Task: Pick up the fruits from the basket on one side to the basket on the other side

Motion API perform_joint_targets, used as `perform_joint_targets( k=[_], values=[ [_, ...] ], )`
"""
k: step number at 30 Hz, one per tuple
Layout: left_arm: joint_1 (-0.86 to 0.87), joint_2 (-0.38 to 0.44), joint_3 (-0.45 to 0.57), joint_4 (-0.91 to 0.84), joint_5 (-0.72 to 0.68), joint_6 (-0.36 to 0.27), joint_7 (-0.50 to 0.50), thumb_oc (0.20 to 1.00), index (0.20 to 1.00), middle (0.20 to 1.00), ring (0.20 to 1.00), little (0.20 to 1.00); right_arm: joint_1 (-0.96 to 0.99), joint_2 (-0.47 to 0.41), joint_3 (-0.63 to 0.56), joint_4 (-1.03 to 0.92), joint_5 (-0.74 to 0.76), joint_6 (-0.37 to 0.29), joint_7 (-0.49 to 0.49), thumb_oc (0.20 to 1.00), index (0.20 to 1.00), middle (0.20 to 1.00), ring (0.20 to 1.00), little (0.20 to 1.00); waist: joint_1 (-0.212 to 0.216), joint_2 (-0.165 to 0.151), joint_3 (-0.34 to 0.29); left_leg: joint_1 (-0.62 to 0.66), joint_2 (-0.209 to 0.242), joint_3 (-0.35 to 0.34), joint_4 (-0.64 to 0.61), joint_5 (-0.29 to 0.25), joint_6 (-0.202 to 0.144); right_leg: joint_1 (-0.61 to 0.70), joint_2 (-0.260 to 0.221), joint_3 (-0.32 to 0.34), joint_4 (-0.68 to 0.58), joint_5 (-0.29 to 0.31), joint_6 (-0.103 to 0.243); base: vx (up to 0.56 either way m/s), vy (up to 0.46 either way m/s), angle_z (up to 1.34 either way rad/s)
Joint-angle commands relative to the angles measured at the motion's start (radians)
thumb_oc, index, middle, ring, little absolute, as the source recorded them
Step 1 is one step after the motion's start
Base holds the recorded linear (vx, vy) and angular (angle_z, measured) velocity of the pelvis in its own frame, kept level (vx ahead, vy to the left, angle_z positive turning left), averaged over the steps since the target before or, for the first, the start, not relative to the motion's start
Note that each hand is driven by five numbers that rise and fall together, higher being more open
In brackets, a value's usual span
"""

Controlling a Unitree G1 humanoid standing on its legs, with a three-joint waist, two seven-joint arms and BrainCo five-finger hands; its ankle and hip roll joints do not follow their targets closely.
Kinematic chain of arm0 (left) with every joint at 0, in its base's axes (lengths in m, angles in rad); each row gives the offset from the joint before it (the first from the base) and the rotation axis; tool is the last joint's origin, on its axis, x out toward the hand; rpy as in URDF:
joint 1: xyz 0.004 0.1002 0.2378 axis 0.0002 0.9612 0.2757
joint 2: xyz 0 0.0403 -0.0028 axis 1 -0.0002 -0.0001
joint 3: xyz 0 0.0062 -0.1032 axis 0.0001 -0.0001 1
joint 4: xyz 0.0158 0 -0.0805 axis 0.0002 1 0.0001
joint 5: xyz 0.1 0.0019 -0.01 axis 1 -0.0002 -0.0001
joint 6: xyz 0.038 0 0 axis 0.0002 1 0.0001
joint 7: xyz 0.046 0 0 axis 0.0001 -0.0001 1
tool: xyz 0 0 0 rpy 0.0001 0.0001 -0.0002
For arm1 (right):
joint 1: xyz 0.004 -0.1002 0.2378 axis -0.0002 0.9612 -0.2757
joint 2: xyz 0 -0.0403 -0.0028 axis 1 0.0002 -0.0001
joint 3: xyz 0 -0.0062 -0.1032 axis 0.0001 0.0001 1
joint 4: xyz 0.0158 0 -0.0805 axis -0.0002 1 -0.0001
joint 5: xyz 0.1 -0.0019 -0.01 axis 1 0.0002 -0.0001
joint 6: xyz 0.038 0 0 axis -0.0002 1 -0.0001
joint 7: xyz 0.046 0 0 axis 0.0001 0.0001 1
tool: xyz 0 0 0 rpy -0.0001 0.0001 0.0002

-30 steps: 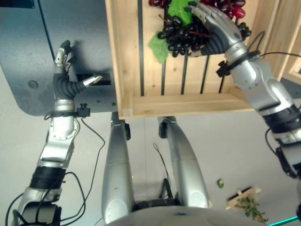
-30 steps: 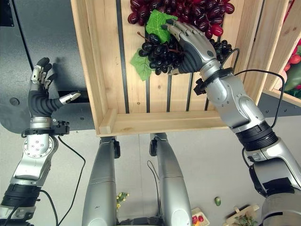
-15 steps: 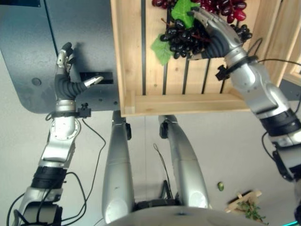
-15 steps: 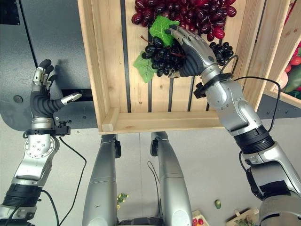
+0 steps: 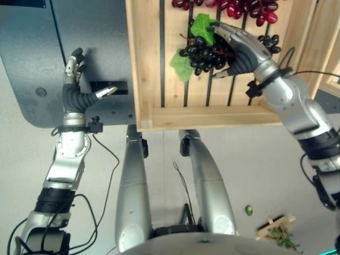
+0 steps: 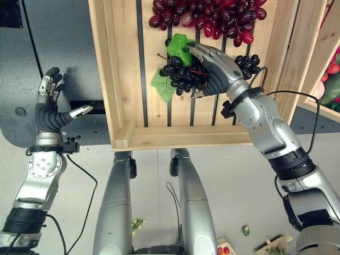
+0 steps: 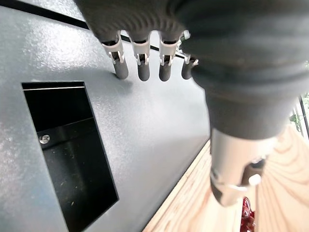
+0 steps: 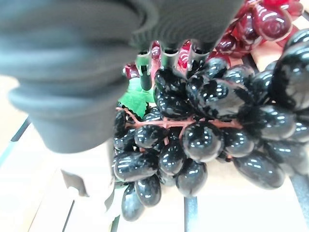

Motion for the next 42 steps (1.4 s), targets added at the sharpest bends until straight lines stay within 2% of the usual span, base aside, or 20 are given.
perform_joint_targets(
  k=[1, 2, 3, 4, 5, 6, 18, 30, 31, 33, 34, 42],
  values=[
    [0.039, 0.000, 0.043, -0.049, 0.022, -0.023, -0.009, 1.000, 1.000, 1.000, 1.000, 1.000, 0.040, 0.002, 0.048, -0.039, 0.050, -0.023, 0.025, 1.000, 1.000, 1.000, 1.000, 1.000, -0.038, -0.004, -0.007, 0.034, 0.034, -0.017, 0.058, -0.091, -0.023, 0.033, -0.067, 0.021, -0.028, -0.013, 0.141, 0.00, 0.000, 0.00],
    [0.039, -0.002, 0.043, -0.049, 0.021, -0.023, -0.009, 1.000, 1.000, 1.000, 1.000, 1.000, 0.042, 0.004, 0.045, -0.039, 0.050, -0.021, 0.024, 0.856, 0.856, 0.856, 0.856, 0.856, -0.038, -0.004, -0.007, 0.035, 0.034, -0.018, 0.057, -0.090, -0.022, 0.034, -0.067, 0.021, -0.028, -0.014, 0.141, 0.00, 0.000, 0.00],
    [0.038, -0.004, 0.042, -0.049, 0.021, -0.023, -0.007, 1.000, 1.000, 1.000, 1.000, 1.000, 0.045, 0.011, 0.043, -0.036, 0.051, -0.020, 0.020, 0.768, 0.768, 0.768, 0.768, 0.768, -0.037, -0.004, -0.007, 0.035, 0.034, -0.018, 0.056, -0.090, -0.022, 0.035, -0.067, 0.021, -0.029, -0.014, 0.141, 0.00, 0.000, 0.00],
    [0.036, -0.004, 0.042, -0.048, 0.019, -0.022, -0.007, 1.000, 1.000, 1.000, 1.000, 1.000, 0.044, 0.014, 0.042, -0.034, 0.050, -0.020, 0.019, 0.790, 0.790, 0.790, 0.790, 0.790, -0.037, -0.003, -0.007, 0.035, 0.034, -0.019, 0.054, -0.089, -0.022, 0.035, -0.066, 0.021, -0.030, -0.013, 0.141, 0.00, 0.000, 0.00],
    [0.034, -0.005, 0.041, -0.047, 0.019, -0.022, -0.006, 1.000, 1.000, 1.000, 1.000, 1.000, 0.044, 0.018, 0.040, -0.031, 0.049, -0.020, 0.015, 0.950, 0.950, 0.950, 0.950, 0.950, -0.037, -0.003, -0.007, 0.036, 0.034, -0.019, 0.052, -0.088, -0.022, 0.036, -0.066, 0.021, -0.032, -0.013, 0.141, 0.00, 0.000, 0.00],
    [0.032, -0.006, 0.038, -0.047, 0.019, -0.022, -0.006, 1.000, 1.000, 1.000, 1.000, 1.000, 0.042, 0.024, 0.040, -0.027, 0.048, -0.019, 0.012, 1.000, 1.000, 1.000, 1.000, 1.000, -0.036, -0.002, -0.007, 0.035, 0.034, -0.019, 0.051, -0.088, -0.022, 0.034, -0.067, 0.021, -0.032, -0.013, 0.141, 0.00, 0.000, 0.00],
    [-0.002, -0.017, -0.004, -0.017, 0.007, -0.018, 0.008, 1.000, 1.000, 1.000, 1.000, 1.000, -0.119, 0.111, 0.121, 0.186, -0.006, 0.014, -0.066, 1.000, 1.000, 1.000, 1.000, 1.000, -0.016, 0.023, -0.007, 0.024, 0.033, -0.021, 0.052, -0.087, -0.019, 0.018, -0.068, 0.022, -0.026, -0.012, 0.139, 0.00, 0.000, 0.00],
    [-0.023, -0.028, -0.016, -0.010, 0.010, -0.014, 0.023, 1.000, 1.000, 1.000, 1.000, 1.000, -0.161, 0.141, 0.130, 0.240, -0.019, 0.022, -0.096, 1.000, 1.000, 1.000, 1.000, 1.000, -0.015, 0.028, -0.007, 0.013, 0.030, -0.023, 0.050, -0.086, -0.019, 0.010, -0.070, 0.019, -0.026, -0.015, 0.139, 0.00, 0.000, 0.00],
    [-0.024, -0.028, -0.018, -0.011, 0.010, -0.013, 0.022, 1.000, 1.000, 1.000, 1.000, 1.000, -0.160, 0.141, 0.132, 0.242, -0.020, 0.022, -0.095, 0.827, 0.827, 0.827, 0.827, 0.827, -0.016, 0.028, -0.007, 0.012, 0.030, -0.023, 0.051, -0.086, -0.019, 0.008, -0.070, 0.019, -0.025, -0.015, 0.139, 0.00, 0.000, 0.00],
    [-0.024, -0.028, -0.019, -0.010, 0.011, -0.012, 0.022, 1.000, 1.000, 1.000, 1.000, 1.000, -0.160, 0.141, 0.132, 0.245, -0.021, 0.024, -0.094, 0.231, 0.231, 0.231, 0.231, 0.231, -0.016, 0.029, -0.007, 0.010, 0.030, -0.022, 0.052, -0.086, -0.019, 0.005, -0.070, 0.020, -0.022, -0.016, 0.139, 0.00, 0.000, 0.00],
    [-0.024, -0.028, -0.018, -0.010, 0.012, -0.012, 0.022, 1.000, 1.000, 1.000, 1.000, 1.000, -0.160, 0.140, 0.131, 0.245, -0.021, 0.023, -0.095, 0.200, 0.200, 0.200, 0.200, 0.200, -0.016, 0.030, -0.007, 0.010, 0.030, -0.022, 0.050, -0.086, -0.019, 0.004, -0.070, 0.020, -0.022, -0.016, 0.139, 0.00, 0.000, 0.00],
    [-0.025, -0.027, -0.016, -0.008, 0.011, -0.014, 0.024, 1.000, 1.000, 1.000, 1.000, 1.000, -0.164, 0.142, 0.130, 0.233, -0.020, 0.020, -0.094, 0.200, 0.200, 0.200, 0.200, 0.200, -0.017, 0.032, -0.007, 0.007, 0.031, -0.021, 0.050, -0.086, -0.018, 0.003, -0.070, 0.022, -0.021, -0.015, 0.141, 0.00, 0.000, 0.00]
  ],
)
